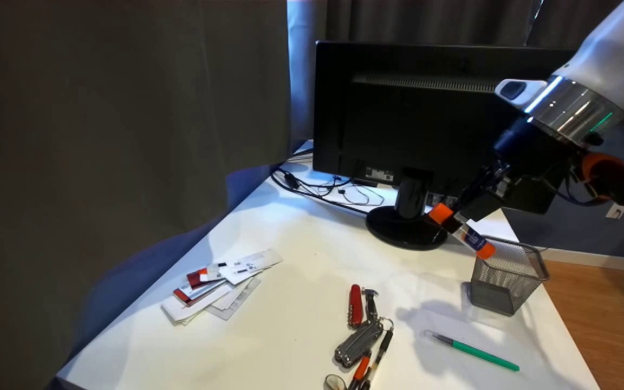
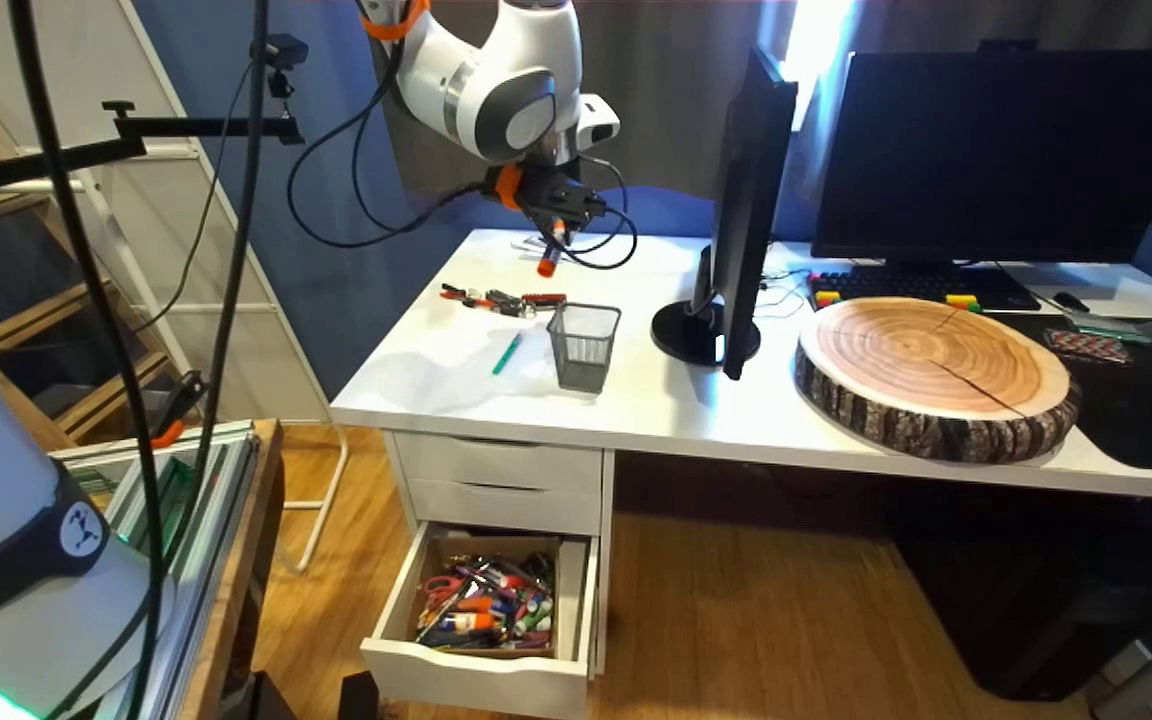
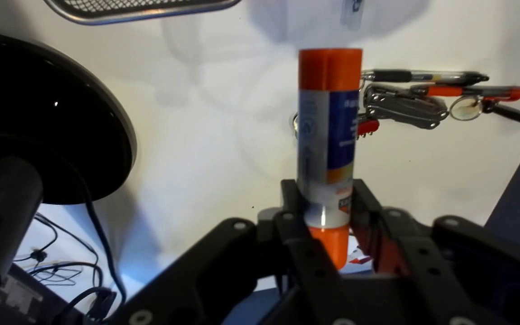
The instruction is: Pick up the glue stick from the table and put it in the gray pen holder, pick up the green marker from the table and put it in the gray pen holder
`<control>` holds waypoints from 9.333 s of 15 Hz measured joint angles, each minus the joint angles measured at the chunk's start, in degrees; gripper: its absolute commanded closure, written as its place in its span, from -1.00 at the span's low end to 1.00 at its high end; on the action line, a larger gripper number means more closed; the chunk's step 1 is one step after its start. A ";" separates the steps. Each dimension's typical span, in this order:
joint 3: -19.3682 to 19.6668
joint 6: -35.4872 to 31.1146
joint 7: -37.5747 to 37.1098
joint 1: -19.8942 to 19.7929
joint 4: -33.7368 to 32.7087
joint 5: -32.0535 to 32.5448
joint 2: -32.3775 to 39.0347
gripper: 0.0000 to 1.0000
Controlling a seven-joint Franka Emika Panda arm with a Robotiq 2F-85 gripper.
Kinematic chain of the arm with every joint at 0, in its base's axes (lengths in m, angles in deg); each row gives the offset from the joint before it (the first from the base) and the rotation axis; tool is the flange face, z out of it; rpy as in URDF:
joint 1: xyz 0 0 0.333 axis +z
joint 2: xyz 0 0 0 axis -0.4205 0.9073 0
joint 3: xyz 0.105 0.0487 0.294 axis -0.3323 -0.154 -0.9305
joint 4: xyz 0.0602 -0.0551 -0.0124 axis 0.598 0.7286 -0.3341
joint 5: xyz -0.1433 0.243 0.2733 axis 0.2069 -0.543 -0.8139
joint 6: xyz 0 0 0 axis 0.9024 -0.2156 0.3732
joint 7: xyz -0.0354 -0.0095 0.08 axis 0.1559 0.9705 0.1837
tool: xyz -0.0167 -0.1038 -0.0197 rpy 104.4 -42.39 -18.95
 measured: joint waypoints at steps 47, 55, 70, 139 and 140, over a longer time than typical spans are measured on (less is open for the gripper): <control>-12.18 -25.10 -2.17 -23.66 13.89 21.18 8.04 -1.00; -10.09 -13.58 -8.55 -10.36 9.36 19.03 3.13 -1.00; 3.90 12.06 -5.77 9.12 -5.81 16.50 11.24 -0.92; -19.81 -23.36 7.70 -25.69 11.82 6.15 4.44 0.92; -19.29 -24.19 6.06 -25.93 12.13 9.21 5.00 0.92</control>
